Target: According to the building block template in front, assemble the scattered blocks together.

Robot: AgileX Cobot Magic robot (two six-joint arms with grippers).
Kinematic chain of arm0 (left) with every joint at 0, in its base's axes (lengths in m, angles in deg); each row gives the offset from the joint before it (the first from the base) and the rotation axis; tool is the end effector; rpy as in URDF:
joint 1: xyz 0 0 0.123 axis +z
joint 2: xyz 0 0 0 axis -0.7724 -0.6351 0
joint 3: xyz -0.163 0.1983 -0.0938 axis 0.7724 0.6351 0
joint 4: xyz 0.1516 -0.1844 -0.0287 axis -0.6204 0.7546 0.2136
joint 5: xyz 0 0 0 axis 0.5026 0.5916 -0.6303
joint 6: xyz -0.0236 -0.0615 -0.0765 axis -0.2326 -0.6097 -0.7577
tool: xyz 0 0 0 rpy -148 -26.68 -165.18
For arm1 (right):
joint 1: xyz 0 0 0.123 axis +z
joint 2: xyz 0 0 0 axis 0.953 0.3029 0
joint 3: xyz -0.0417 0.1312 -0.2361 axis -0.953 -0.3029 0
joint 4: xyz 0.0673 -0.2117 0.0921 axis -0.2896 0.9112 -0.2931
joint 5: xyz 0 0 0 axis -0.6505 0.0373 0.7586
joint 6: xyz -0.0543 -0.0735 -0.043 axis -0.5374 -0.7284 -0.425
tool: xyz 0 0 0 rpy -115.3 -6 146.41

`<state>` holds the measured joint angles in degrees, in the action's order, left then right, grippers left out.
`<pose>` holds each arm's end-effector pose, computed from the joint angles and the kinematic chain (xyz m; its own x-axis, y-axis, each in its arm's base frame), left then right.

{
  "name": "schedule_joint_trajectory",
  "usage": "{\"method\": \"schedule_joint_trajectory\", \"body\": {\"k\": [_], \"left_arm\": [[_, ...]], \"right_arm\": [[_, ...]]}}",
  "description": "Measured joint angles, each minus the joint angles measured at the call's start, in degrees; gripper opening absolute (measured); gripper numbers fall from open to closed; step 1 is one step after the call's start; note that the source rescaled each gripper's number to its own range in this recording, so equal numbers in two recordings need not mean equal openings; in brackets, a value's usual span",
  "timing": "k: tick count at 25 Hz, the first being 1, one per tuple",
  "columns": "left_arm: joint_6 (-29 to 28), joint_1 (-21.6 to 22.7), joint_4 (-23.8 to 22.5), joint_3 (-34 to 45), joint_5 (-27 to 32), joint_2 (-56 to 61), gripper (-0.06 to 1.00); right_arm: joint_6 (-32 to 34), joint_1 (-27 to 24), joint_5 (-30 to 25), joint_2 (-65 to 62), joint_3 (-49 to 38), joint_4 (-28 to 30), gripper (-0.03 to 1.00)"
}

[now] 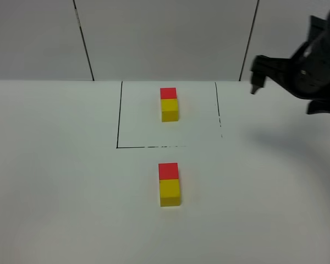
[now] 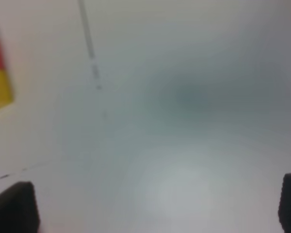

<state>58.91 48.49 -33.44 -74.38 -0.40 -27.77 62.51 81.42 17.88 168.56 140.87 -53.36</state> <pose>0.0033 -0.0105 0.2683 -0.4536 -0.0328 -0.8906 0.1056 0.9903 -0.0902 0.3728 0.0606 0.2723 -0.8514 0.2660 -0.4522 0.1904 0.9598 0.2060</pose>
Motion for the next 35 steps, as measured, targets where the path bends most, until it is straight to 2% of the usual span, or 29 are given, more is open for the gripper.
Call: {"method": "schedule_joint_trajectory", "body": {"k": [7, 10, 13, 18, 28, 35], "left_arm": [[0.0, 0.0, 0.0, 0.0, 0.0, 0.0, 0.37], [0.0, 0.0, 0.0, 0.0, 0.0, 0.0, 0.37], [0.0, 0.0, 0.0, 0.0, 0.0, 0.0, 0.37], [0.0, 0.0, 0.0, 0.0, 0.0, 0.0, 0.37], [0.0, 0.0, 0.0, 0.0, 0.0, 0.0, 0.37], [0.0, 0.0, 0.0, 0.0, 0.0, 0.0, 0.37]], "right_arm": [[-0.2, -11.3, 2.8, -22.9, -23.2, 4.3, 1.0], [-0.2, -13.1, 1.8, -35.6, -31.8, 6.5, 1.0], [-0.2, -13.1, -1.5, -47.7, -37.5, 7.9, 1.0], [-0.2, -13.1, -8.7, -64.9, -42.3, 8.8, 1.0], [-1.2, -13.1, -12.8, -86.2, -50.4, 7.9, 0.99], [-4.7, -13.1, -14.6, -94.5, -51.4, 7.7, 0.91]]}}
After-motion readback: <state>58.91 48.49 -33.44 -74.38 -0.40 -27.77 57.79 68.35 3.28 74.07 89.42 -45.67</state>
